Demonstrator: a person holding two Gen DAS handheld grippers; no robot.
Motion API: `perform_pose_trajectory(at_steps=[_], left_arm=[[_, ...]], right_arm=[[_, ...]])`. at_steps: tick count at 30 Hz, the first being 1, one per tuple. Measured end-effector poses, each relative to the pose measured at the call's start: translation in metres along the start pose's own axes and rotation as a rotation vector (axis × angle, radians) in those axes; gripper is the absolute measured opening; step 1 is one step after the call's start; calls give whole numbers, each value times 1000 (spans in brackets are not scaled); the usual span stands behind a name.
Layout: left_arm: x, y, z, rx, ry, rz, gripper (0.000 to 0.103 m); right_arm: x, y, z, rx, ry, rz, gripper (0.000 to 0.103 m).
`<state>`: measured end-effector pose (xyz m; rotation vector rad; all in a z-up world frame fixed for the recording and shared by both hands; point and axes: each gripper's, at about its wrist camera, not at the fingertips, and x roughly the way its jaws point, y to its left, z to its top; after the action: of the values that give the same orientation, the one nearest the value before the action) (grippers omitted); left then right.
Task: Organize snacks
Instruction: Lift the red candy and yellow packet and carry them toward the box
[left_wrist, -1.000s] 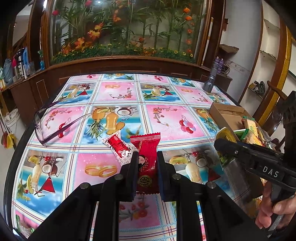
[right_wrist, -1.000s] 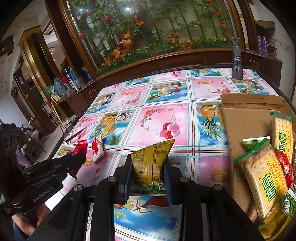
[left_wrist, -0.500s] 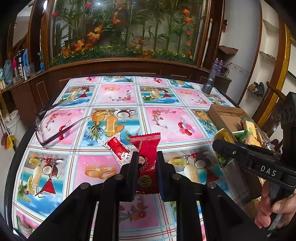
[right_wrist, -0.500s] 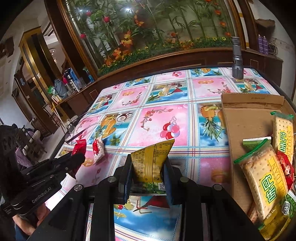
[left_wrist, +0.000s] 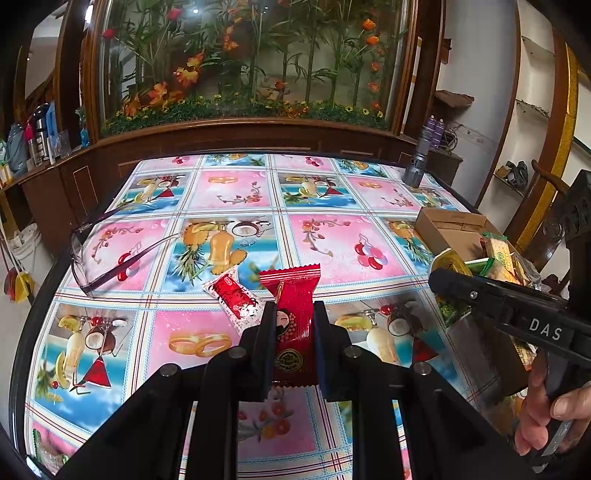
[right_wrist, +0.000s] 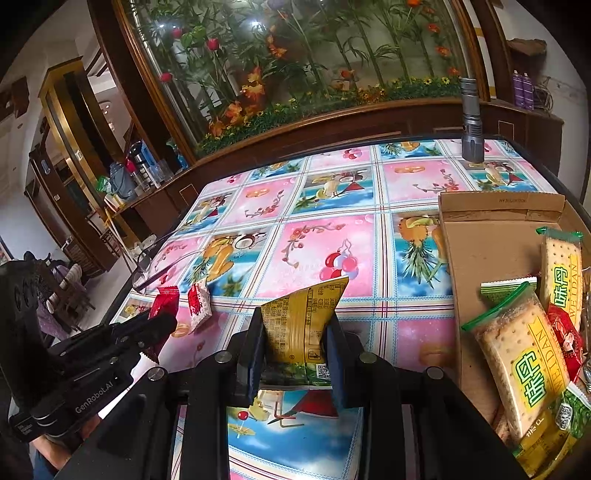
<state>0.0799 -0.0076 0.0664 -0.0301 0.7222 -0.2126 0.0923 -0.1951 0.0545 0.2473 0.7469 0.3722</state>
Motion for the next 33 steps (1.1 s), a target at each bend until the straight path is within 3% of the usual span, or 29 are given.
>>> perform_pose_trajectory(at_steps=[15, 33], left_arm=[[-6, -1, -1, 39, -100, 175, 18], [-11, -8, -2, 74, -149, 247, 18]], right_arm=[[-9, 2, 2, 2, -26, 19, 32], [-11, 2, 4, -2, -34, 25, 32]])
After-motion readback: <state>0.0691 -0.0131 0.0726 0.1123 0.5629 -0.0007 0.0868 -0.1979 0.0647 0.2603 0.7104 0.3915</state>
